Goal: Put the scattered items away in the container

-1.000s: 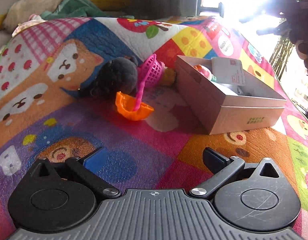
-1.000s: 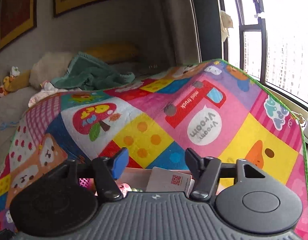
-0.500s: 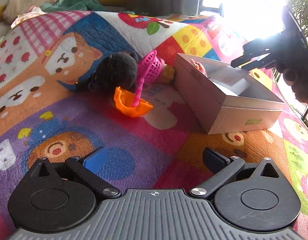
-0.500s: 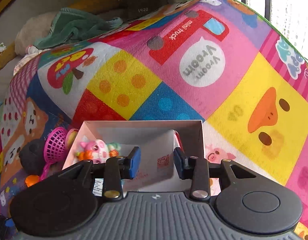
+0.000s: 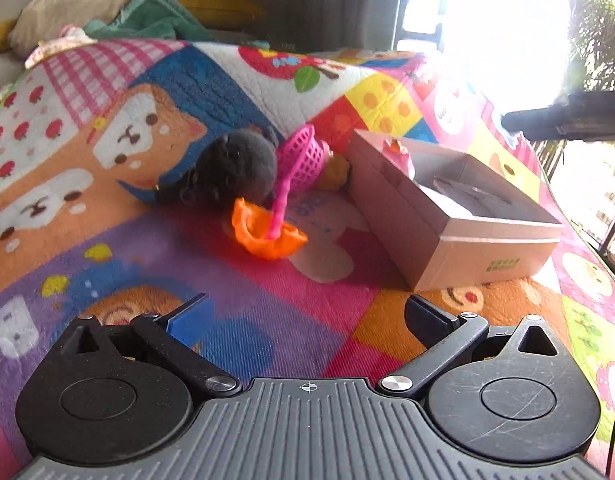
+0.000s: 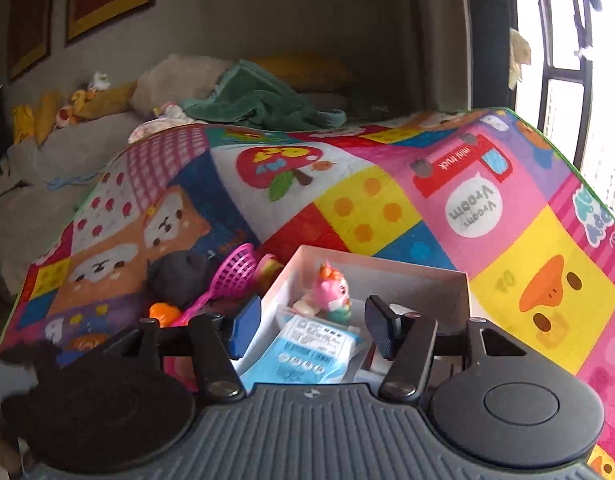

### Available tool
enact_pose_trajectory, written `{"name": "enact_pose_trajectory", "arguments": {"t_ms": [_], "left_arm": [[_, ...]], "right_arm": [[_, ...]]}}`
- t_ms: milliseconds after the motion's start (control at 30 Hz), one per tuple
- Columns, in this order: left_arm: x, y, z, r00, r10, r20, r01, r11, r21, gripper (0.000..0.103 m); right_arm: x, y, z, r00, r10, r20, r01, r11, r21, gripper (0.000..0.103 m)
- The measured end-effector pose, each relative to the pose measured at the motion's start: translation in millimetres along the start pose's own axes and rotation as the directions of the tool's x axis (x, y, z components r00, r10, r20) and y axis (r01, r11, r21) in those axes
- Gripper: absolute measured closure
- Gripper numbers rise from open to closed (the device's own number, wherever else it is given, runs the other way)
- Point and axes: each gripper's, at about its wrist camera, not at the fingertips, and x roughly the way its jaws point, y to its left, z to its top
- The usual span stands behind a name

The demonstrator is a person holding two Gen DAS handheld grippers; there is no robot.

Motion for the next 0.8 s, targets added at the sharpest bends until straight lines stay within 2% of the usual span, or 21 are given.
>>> {"name": "enact_pose_trajectory", "arguments": {"t_ms": [67,133,200,333,400,433,467,533,633,700,800], "left_arm": [[4.9,-1.1,13.2,0.998,0.050,0.029,-0.051,0.998,0.043,0.000],[16.7,0.4,26.4,0.997,0.075,0.022,-0.076,0.996,0.052,0.000],[35.5,2.0,38.7,0.997,0.082,-0.015,-0.081,0.996,0.047,0.000],[71.7,-4.3,44.9,0.988,0.125,-0.086,-0.116,0.987,0.109,0.001],[83.0,-6.3,42.4,0.983,0.161,-0.088,-0.148,0.978,0.144,0.011],[87.4,-5.7,41.5,0.981,0.167,-0.097,-0.151,0.977,0.149,0.032],[90.9,-4.1,40.6,0.981,0.163,-0.109,-0.147,0.979,0.141,0.040],[91.0,-2.5,38.3,0.982,0.158,-0.100,-0.145,0.981,0.126,0.041],[82.2,-7.2,34.5,0.985,0.158,-0.074,-0.146,0.978,0.148,0.041],[68.2,-13.1,30.7,0.989,0.131,-0.063,-0.120,0.979,0.164,0.041],[35.5,-26.2,19.5,0.997,0.057,-0.047,-0.046,0.979,0.198,0.041]], "right_arm": [[-16.8,18.7,-20.8,0.999,0.035,0.032,-0.033,0.997,-0.067,0.032],[-29.4,29.9,-36.3,0.997,0.058,0.057,-0.053,0.995,-0.086,0.026],[-38.5,35.9,-50.9,0.995,0.063,0.074,-0.058,0.996,-0.071,0.020],[-50.2,33.1,-76.4,0.991,0.132,0.017,-0.132,0.991,0.005,0.020],[-59.6,26.4,-82.5,0.988,0.155,0.013,-0.155,0.987,0.028,0.020],[-65.1,20.9,-83.6,0.987,0.159,0.022,-0.160,0.986,0.044,0.019],[-70.5,14.6,-83.7,0.988,0.153,0.037,-0.155,0.986,0.064,0.018],[-80.4,-2.5,-85.0,0.992,0.101,0.078,-0.111,0.986,0.127,0.008],[-83.9,-32.9,-87.8,0.993,-0.041,0.108,0.014,0.970,0.245,0.002],[-79.1,-54.0,-94.1,0.989,-0.120,0.082,0.088,0.943,0.320,0.002],[-71.5,-84.4,-110.1,0.986,-0.164,0.013,0.141,0.886,0.441,0.002]]}}
